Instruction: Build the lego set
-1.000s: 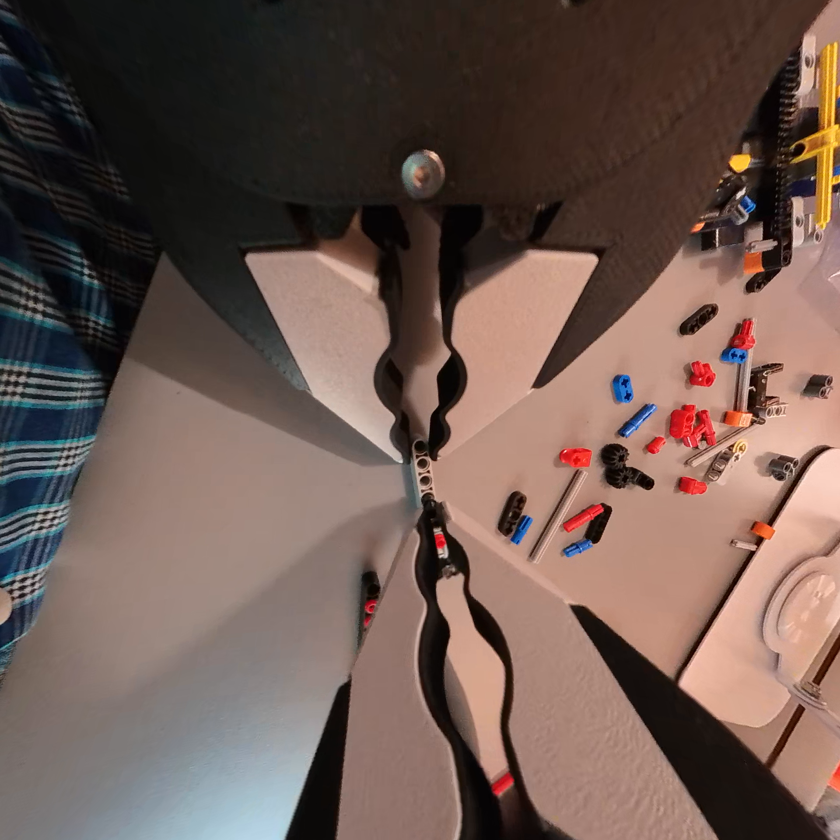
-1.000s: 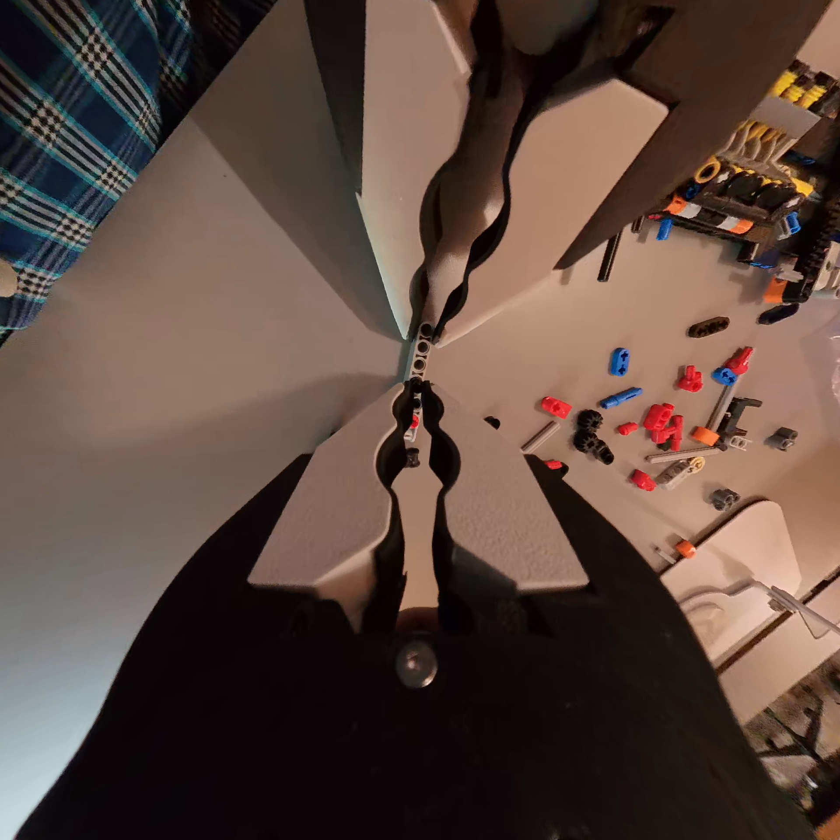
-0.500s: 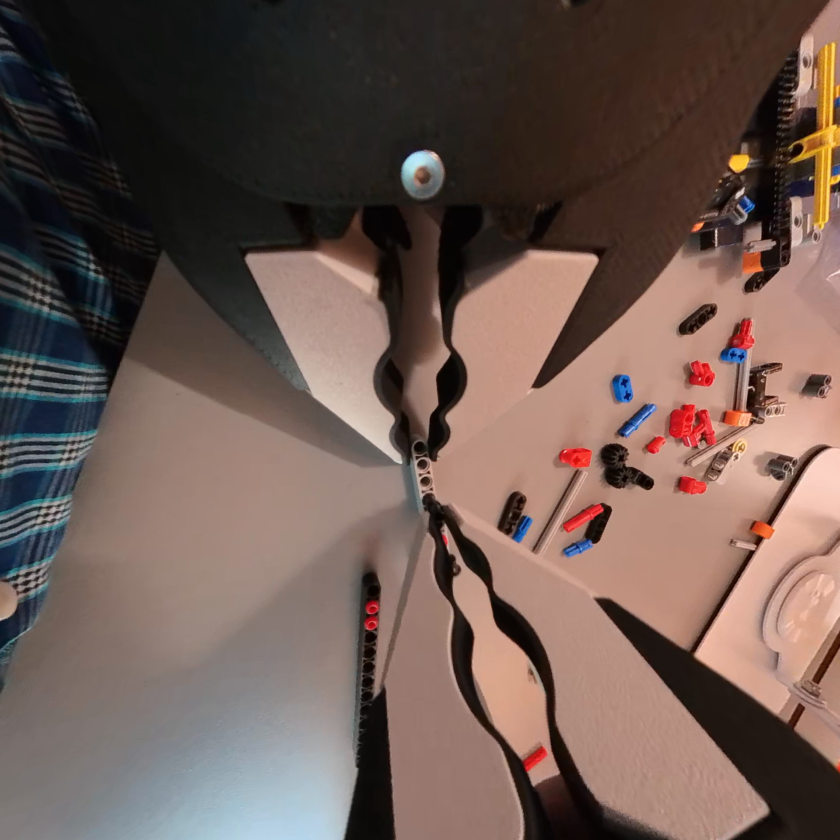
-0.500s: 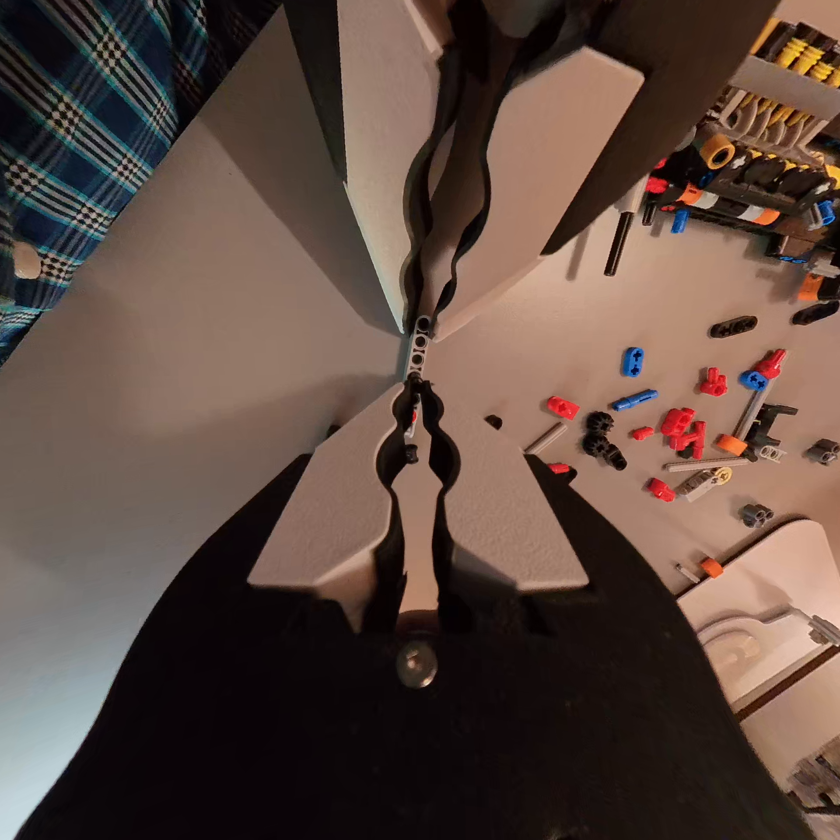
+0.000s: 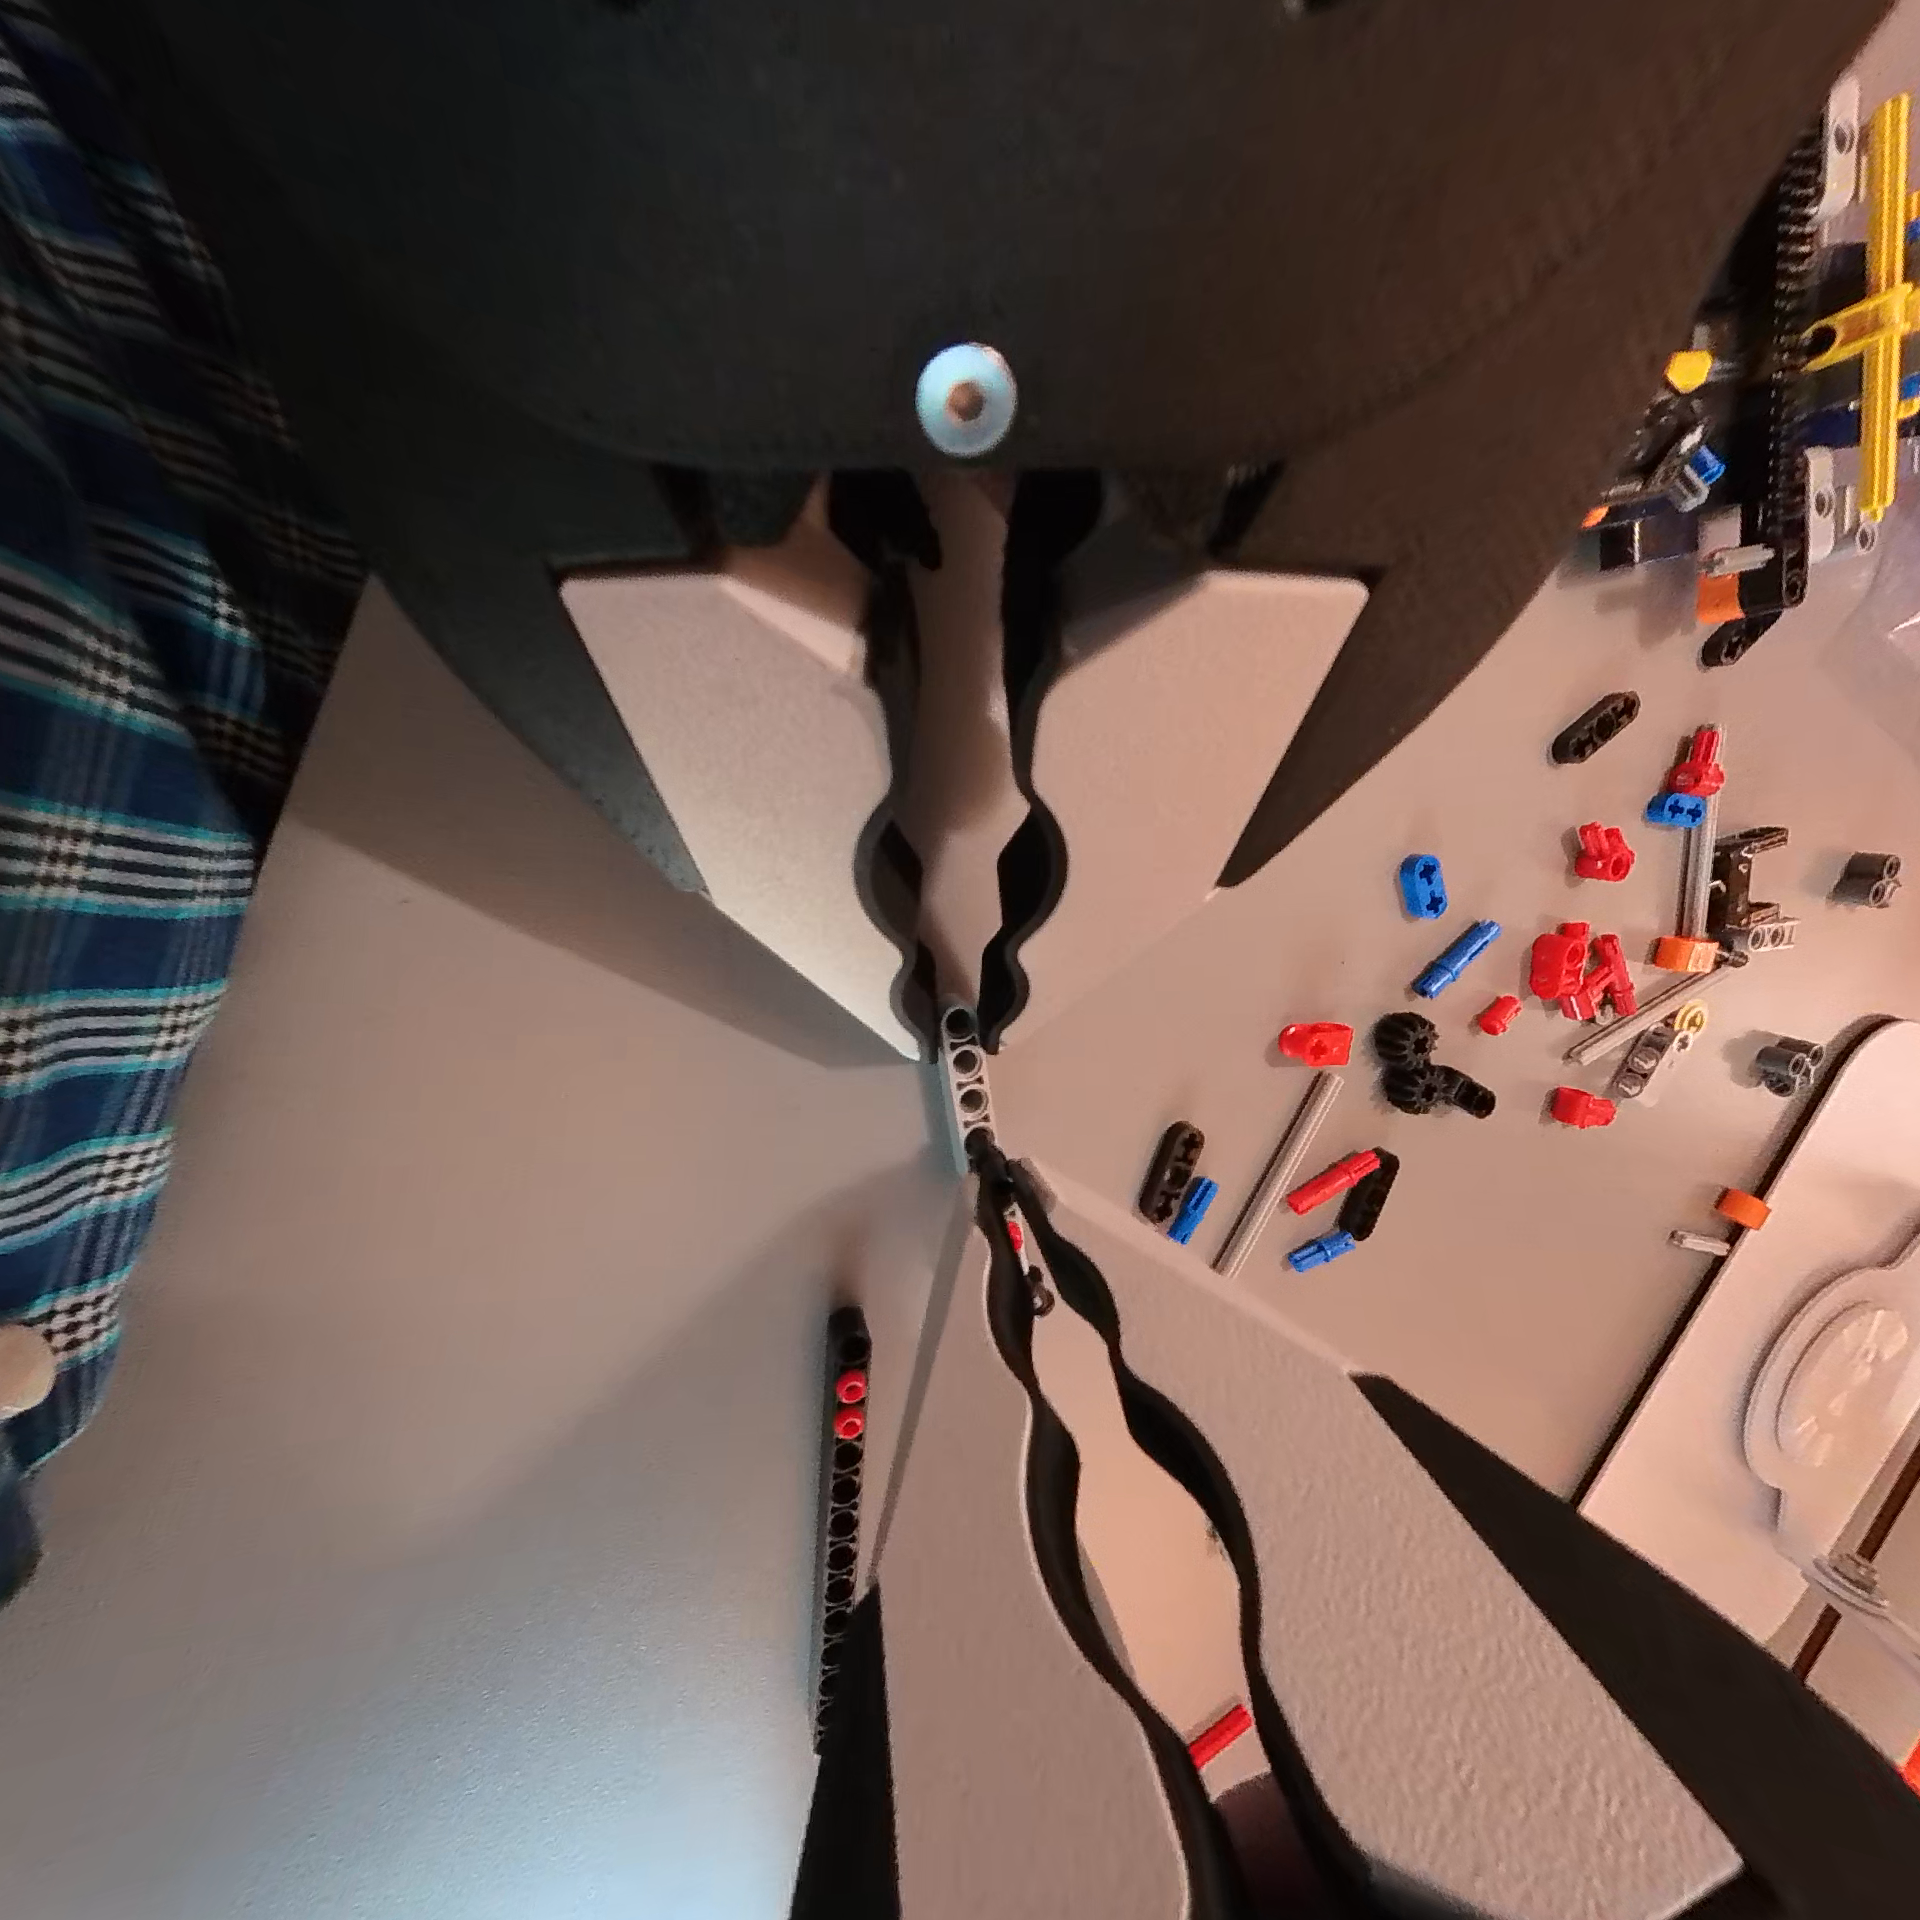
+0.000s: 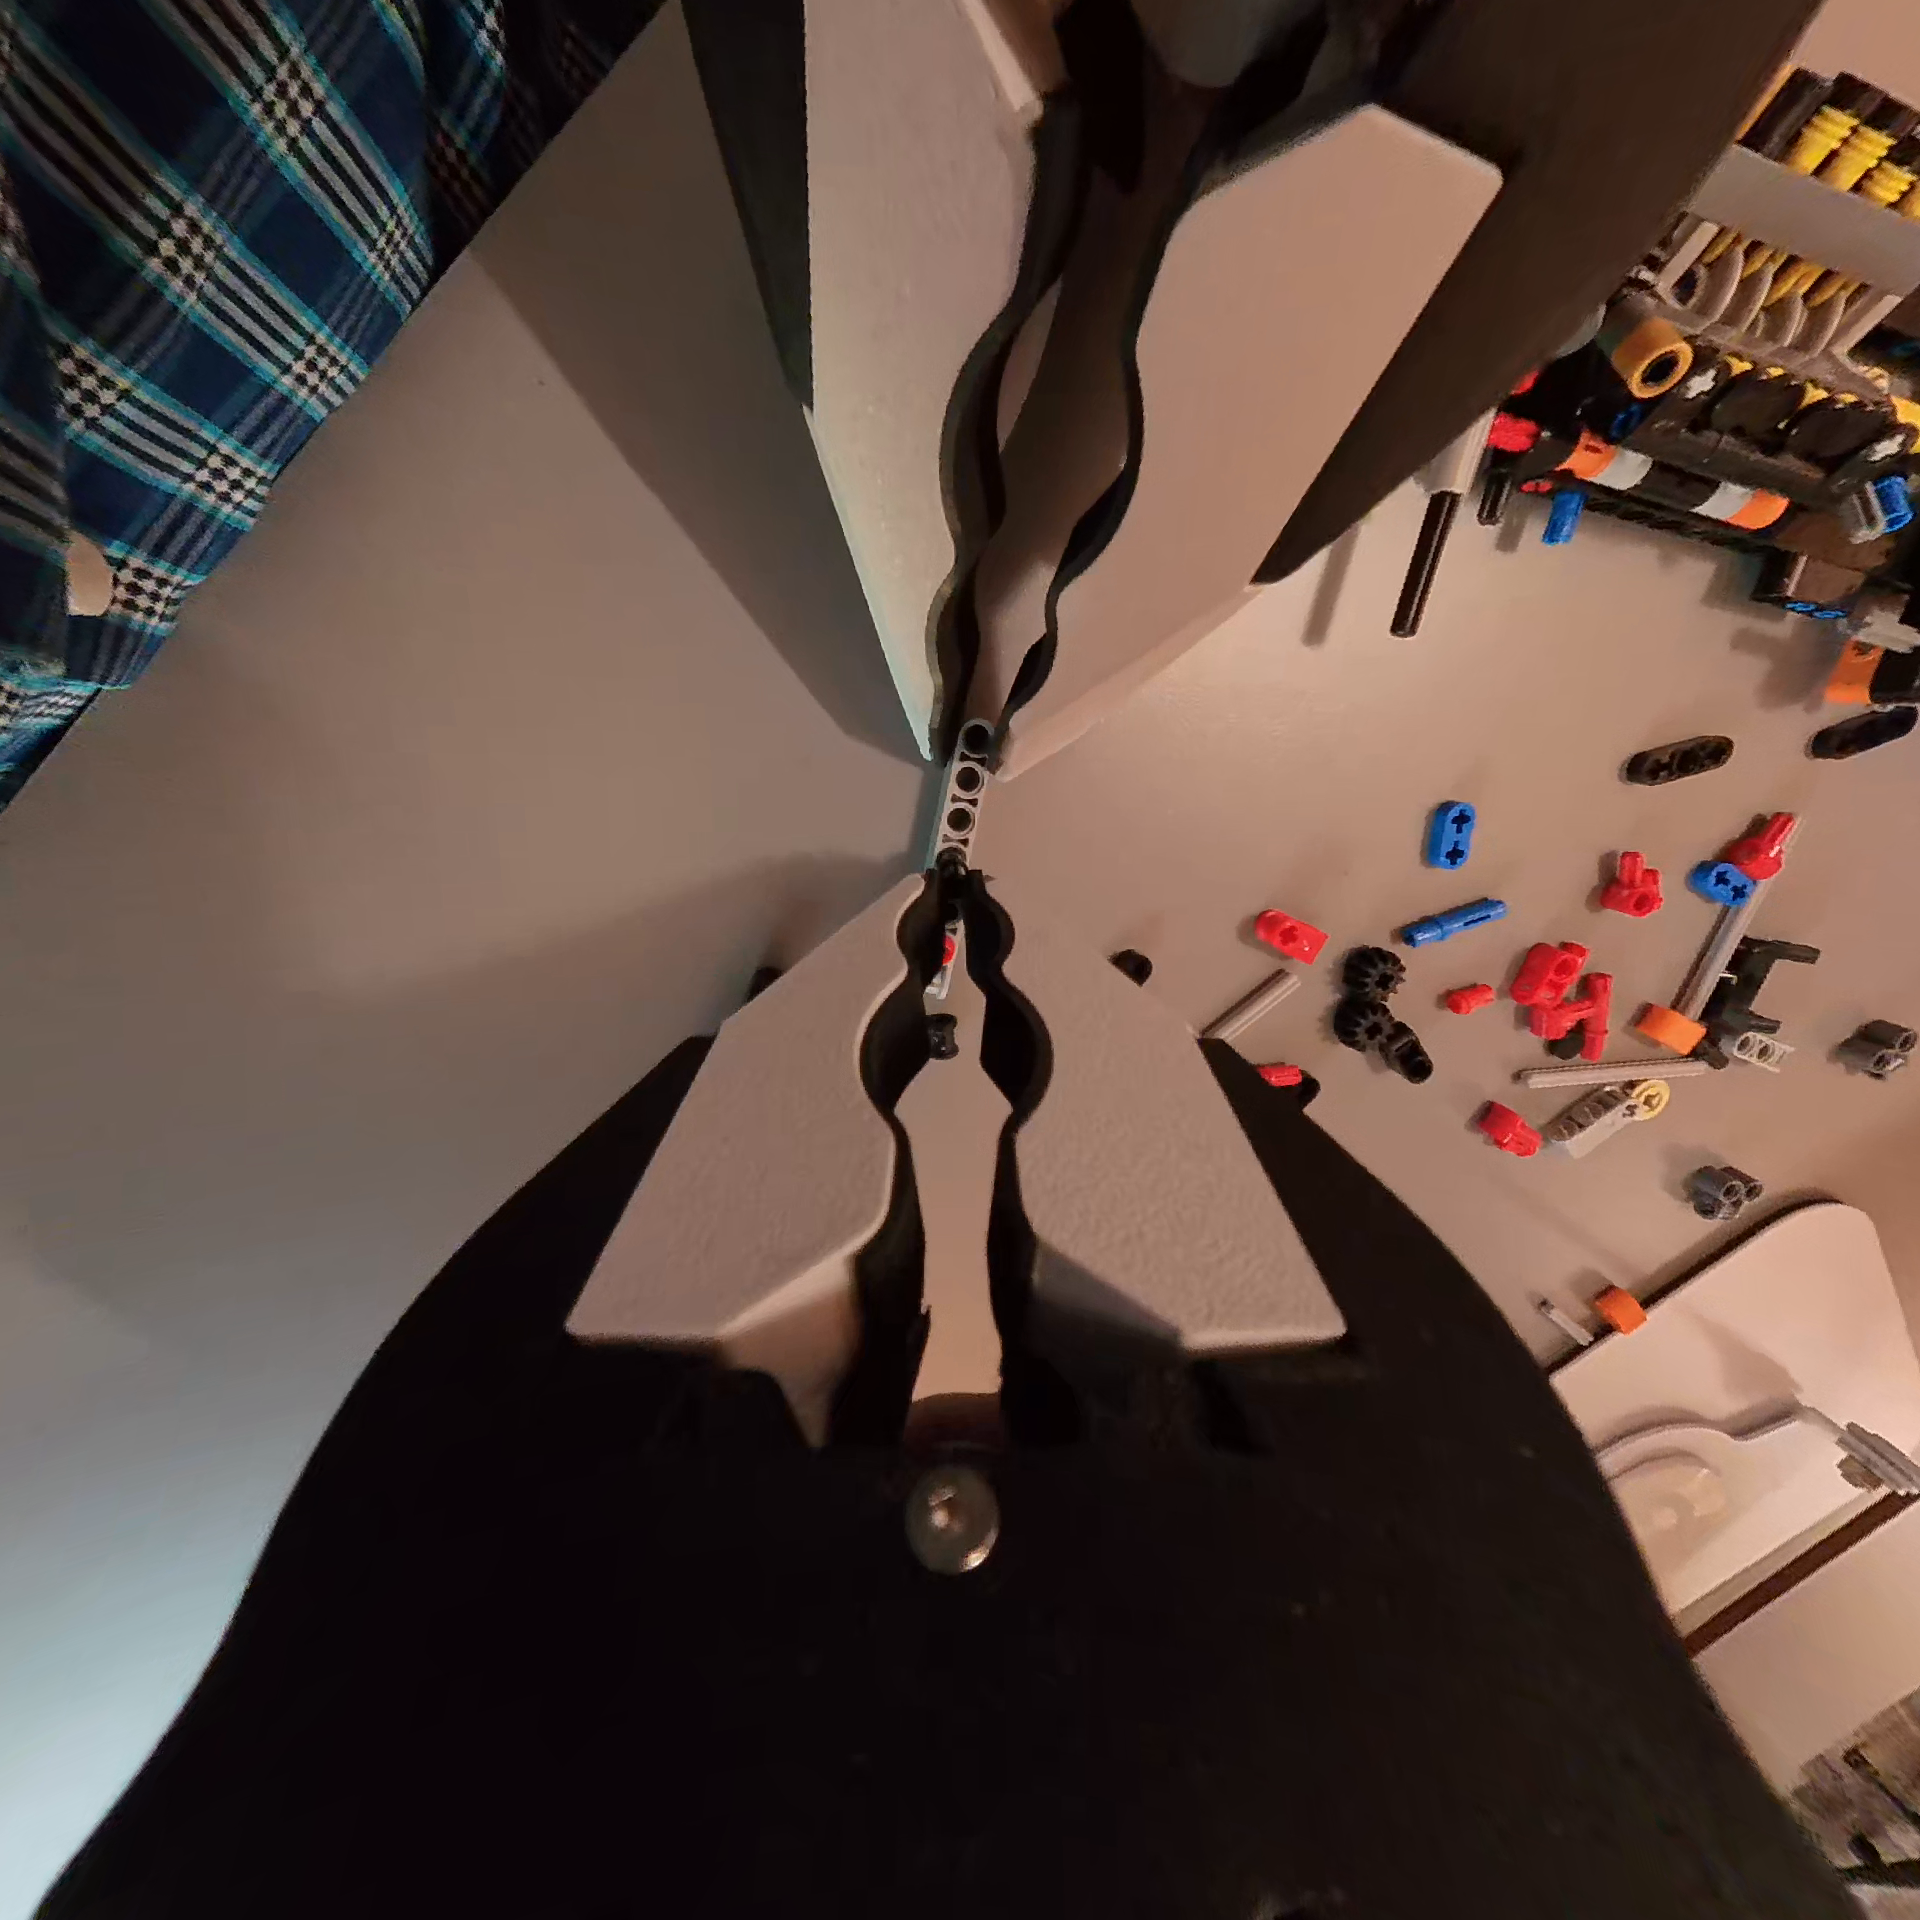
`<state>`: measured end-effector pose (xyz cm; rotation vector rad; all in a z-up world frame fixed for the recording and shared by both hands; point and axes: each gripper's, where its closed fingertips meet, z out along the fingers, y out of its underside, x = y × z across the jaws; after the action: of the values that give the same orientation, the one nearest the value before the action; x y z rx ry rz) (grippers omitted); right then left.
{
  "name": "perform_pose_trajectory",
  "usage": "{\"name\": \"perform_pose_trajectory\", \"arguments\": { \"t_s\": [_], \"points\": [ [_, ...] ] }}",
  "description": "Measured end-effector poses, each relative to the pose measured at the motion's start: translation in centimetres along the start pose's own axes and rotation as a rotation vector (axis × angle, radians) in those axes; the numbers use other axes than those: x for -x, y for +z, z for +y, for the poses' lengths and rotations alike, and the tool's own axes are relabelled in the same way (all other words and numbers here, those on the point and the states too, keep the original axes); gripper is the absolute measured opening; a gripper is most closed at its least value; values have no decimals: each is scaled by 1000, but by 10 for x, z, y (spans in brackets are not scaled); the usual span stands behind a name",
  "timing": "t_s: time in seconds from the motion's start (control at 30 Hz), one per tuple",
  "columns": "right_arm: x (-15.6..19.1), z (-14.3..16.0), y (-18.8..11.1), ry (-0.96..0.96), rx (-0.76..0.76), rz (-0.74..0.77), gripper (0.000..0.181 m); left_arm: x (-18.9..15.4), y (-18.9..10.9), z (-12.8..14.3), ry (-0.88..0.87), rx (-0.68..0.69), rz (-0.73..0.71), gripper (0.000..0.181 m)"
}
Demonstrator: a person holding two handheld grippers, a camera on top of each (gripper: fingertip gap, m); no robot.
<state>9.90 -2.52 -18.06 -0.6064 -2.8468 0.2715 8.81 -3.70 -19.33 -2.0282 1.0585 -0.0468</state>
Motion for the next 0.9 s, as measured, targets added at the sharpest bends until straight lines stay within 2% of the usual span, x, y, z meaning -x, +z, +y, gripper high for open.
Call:
{"name": "perform_pose_trajectory", "arguments": {
  "t_s": [0.63, 0.77, 0.9],
  "points": [
    [1, 1, 6, -60, 29, -45, 1, -1, -1, 1, 8, -1, -5, 6],
    [-1, 0, 6, -11, 14, -27, 2, 0, -1, 1, 0, 2, -4, 6],
    [-7, 2, -9, 80, -32, 41, 15, 0, 0, 0, 1, 1, -11, 6]
  ]
}}
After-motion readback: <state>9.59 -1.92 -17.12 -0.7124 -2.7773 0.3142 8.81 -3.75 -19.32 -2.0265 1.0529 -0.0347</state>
